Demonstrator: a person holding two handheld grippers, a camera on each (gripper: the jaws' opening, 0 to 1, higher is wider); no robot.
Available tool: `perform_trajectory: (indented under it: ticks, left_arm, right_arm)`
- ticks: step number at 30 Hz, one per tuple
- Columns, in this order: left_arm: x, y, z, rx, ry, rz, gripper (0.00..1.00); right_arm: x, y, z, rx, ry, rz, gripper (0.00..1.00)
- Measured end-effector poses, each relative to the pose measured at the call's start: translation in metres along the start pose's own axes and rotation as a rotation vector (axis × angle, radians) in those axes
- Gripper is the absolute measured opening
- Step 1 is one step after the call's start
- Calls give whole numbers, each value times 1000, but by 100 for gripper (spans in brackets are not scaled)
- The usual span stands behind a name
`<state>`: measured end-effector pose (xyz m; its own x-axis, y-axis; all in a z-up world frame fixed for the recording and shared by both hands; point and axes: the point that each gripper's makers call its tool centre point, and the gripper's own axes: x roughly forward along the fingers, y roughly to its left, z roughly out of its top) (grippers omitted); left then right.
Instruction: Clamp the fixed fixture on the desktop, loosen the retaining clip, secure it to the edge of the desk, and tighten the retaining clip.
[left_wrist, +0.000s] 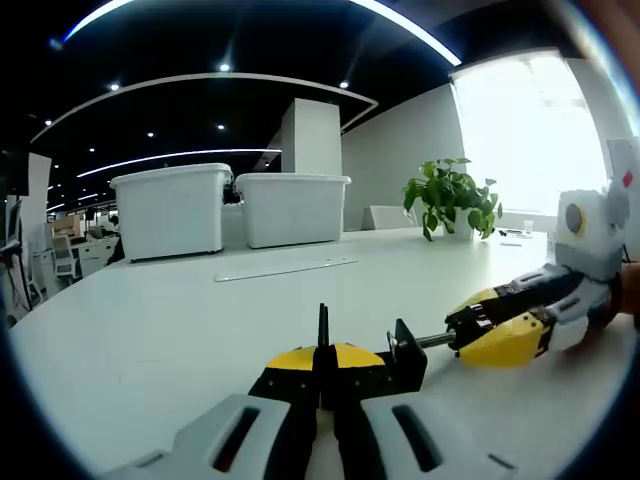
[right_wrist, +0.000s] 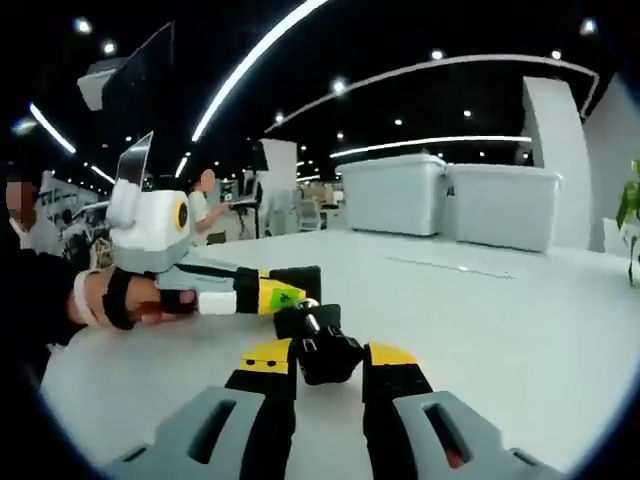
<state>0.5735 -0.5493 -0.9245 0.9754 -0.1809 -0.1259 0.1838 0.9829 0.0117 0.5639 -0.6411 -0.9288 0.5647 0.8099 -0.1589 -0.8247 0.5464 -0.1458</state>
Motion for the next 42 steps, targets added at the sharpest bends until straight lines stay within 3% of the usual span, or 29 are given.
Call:
perform_trajectory:
  ticks: [1, 2, 5, 9, 16, 19, 24, 29, 32, 35, 38, 40, 42]
  left_arm:
    - [0, 0, 0, 0, 0, 0, 4]
    - [0, 0, 0, 1, -1, 0, 4]
    - [0, 0, 0, 0, 0, 0, 4]
    - [0, 0, 0, -1, 0, 1, 4]
    - [0, 1, 0, -1, 0, 3, 4]
    - [0, 1, 0, -1, 0, 3, 4]
    - [0, 2, 0, -4, 1, 6, 4]
    - [0, 1, 1, 6, -1, 3, 4]
    - [0, 0, 1, 20, -4, 0, 4]
    - [0, 0, 1, 22, -4, -1, 4]
    - [0, 0, 1, 24, -4, -3, 4]
    - [0, 0, 0, 23, -4, -4, 4]
    - [0, 0, 0, 22, -4, -4, 4]
  right_arm:
    - [1, 0, 0, -79, -10, -5, 23]
    - [1, 1, -1, -47, -6, -6, 23]
    - [1, -1, 0, -53, -5, -12, 23]
    - [1, -1, 2, -194, -16, -37, 23]
    - [1, 1, 3, -283, -18, -62, 23]
    - [0, 3, 7, -413, -30, -85, 23]
    - [0, 2, 9, -401, -24, -94, 24]
    - [1, -2, 4, -263, -5, -60, 25]
    - [1, -2, 3, -135, 5, -30, 26]
    - [-1, -5, 12, 91, -17, -3, 33]
    - [-3, -6, 1, 373, 60, 22, 38]
    - [-3, -6, -3, 514, 86, 40, 37]
    - [-4, -7, -7, 595, 116, 50, 30]
